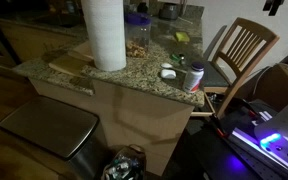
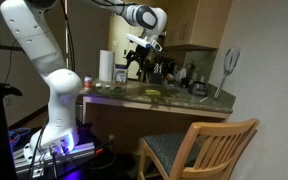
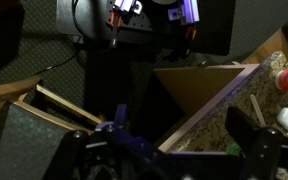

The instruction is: Move the yellow sponge to the right of the clear jar

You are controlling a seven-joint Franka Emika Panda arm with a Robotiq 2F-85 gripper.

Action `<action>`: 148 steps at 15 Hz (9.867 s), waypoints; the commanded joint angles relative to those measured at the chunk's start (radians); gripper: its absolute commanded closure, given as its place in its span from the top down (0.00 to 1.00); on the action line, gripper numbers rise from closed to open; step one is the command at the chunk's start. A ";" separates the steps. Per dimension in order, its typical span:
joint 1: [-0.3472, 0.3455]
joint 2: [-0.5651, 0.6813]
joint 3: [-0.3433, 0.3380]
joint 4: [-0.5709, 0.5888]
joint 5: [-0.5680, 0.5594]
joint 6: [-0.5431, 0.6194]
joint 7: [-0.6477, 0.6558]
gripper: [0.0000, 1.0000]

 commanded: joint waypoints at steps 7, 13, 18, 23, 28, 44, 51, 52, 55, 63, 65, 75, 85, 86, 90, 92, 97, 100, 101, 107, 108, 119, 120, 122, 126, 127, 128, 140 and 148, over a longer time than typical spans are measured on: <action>-0.077 -0.013 0.072 -0.018 -0.091 0.159 0.097 1.00; -0.062 0.001 0.066 0.002 -0.016 0.021 0.022 1.00; -0.075 0.033 0.072 0.008 0.030 0.182 0.104 1.00; -0.072 0.096 0.076 0.092 0.142 0.434 0.235 1.00; -0.084 0.170 0.196 0.058 0.022 0.697 0.460 1.00; 0.011 0.486 0.294 0.075 0.277 0.759 0.636 1.00; 0.106 0.604 0.288 0.077 -0.098 1.070 1.150 1.00; 0.121 0.598 0.273 0.077 -0.196 1.062 1.238 1.00; 0.128 0.593 0.277 0.071 -0.248 1.049 1.288 1.00; 0.104 0.687 0.222 0.102 -0.298 1.110 1.325 1.00; 0.099 0.714 0.214 0.103 -0.287 1.187 1.326 1.00; 0.059 0.758 0.269 0.130 0.041 1.245 1.067 0.46; -0.049 0.780 0.430 0.181 0.518 1.209 0.624 0.03; -0.071 0.782 0.455 0.189 0.577 1.186 0.554 0.02; -0.125 0.791 0.505 0.219 0.778 1.049 0.290 0.03; -0.128 0.792 0.491 0.232 0.827 0.942 0.208 0.03; -0.228 0.524 0.540 0.111 0.799 0.532 0.187 0.03; -0.246 0.463 0.521 0.155 0.788 0.252 0.174 0.03; -0.165 0.450 0.428 0.174 0.781 0.162 0.174 0.03; -0.123 0.414 0.335 0.260 0.574 -0.088 0.206 0.03; -0.115 0.414 0.326 0.267 0.554 -0.090 0.200 0.03; -0.082 0.412 0.296 0.277 0.542 -0.135 0.203 0.03; -0.080 0.405 0.298 0.275 0.509 -0.109 0.232 0.03; -0.072 0.396 0.303 0.274 0.436 -0.043 0.226 0.03; -0.055 0.385 0.307 0.260 0.326 0.096 0.211 0.03; -0.051 0.378 0.308 0.251 0.305 0.150 0.214 0.03; -0.048 0.369 0.308 0.234 0.303 0.227 0.227 0.03; -0.013 0.396 0.312 0.213 0.391 0.459 0.160 0.03; 0.098 0.501 0.411 0.218 0.387 0.417 0.025 0.03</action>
